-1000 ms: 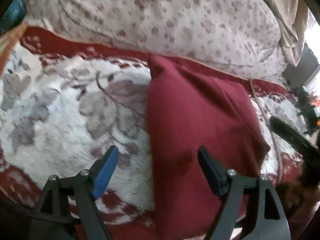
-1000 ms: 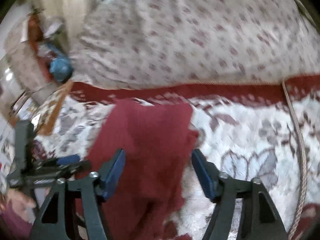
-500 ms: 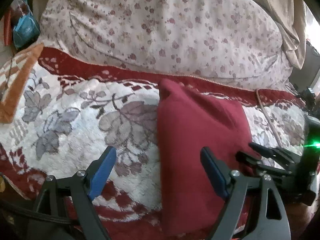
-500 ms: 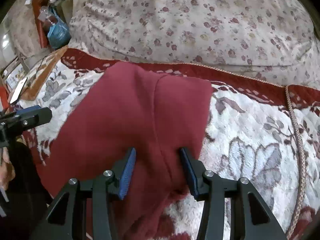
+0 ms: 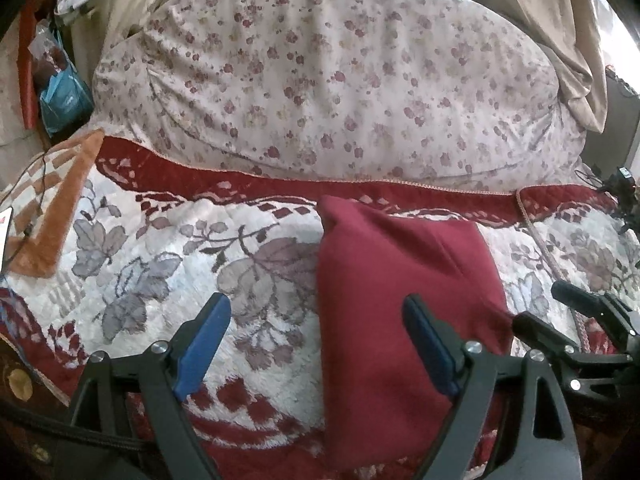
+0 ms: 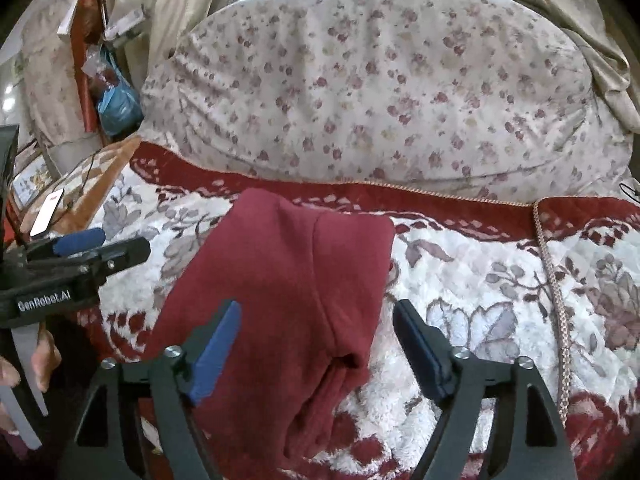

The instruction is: Fold small clothes

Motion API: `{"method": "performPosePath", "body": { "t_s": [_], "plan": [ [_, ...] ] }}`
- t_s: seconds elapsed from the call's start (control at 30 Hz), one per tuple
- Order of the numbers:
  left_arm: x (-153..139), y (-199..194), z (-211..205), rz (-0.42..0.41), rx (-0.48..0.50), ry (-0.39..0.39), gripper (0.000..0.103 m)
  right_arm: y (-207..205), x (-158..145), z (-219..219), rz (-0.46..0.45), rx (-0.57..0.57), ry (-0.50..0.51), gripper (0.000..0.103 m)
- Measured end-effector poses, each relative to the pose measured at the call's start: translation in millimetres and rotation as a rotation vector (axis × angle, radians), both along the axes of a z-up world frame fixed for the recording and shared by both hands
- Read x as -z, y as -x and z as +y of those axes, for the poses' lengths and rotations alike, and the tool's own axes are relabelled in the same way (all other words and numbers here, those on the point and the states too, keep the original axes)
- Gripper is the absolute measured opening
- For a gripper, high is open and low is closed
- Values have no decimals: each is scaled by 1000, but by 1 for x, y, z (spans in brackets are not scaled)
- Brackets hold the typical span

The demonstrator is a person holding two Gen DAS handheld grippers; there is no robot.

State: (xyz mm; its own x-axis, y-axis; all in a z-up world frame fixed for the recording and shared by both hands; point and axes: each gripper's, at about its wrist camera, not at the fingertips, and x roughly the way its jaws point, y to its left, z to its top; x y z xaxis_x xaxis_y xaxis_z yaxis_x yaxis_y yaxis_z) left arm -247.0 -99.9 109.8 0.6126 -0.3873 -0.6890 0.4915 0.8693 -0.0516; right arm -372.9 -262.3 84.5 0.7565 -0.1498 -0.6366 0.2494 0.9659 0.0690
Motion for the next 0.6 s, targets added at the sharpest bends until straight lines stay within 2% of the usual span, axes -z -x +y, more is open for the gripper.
{"method": "performPosePath", "body": {
  "t_s": [0.17,0.6],
  "plan": [
    [-2,3,0,-15,-12,-2,87,-3,-2,2,-2,24,-4,92],
    [-1,2,0,-30,-15,-11,87,-8,3,0,20,53,-40,94]
  ]
}}
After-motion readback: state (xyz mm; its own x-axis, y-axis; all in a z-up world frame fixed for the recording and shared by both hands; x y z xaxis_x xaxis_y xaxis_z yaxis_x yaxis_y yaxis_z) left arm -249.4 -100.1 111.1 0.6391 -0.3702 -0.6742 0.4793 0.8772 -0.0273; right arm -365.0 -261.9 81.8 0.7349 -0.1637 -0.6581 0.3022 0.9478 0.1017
